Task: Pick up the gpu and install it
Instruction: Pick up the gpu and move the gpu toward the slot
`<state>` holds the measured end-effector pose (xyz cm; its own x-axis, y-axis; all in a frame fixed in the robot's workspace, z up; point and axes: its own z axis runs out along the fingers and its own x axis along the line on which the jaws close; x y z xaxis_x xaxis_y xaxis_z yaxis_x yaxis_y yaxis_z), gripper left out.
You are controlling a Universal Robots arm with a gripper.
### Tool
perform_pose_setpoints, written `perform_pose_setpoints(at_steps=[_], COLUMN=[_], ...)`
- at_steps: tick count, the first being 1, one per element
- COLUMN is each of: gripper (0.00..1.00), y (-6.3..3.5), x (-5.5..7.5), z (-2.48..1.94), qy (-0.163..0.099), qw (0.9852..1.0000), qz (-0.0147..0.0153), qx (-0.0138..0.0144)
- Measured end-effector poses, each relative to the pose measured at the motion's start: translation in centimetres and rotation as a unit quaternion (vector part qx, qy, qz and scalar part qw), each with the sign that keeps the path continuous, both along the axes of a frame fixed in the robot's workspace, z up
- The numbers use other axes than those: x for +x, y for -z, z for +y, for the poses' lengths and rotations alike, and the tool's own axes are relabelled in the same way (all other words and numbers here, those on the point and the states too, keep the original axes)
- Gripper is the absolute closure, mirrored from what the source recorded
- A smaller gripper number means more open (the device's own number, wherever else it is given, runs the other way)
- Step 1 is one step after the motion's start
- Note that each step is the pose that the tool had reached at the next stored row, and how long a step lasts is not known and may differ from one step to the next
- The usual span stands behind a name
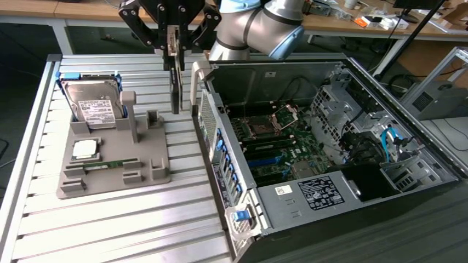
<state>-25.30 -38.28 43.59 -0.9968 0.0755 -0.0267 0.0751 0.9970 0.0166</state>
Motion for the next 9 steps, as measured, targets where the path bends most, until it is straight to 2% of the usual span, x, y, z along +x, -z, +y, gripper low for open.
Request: perform_pose_setpoints(at_steps=[9], gripper=[0.73], y=[0.05], x=[0.42], z=[0.00], qy=[0.000], qw=[1.0000], qz=[0.0000], qx=[0.0000])
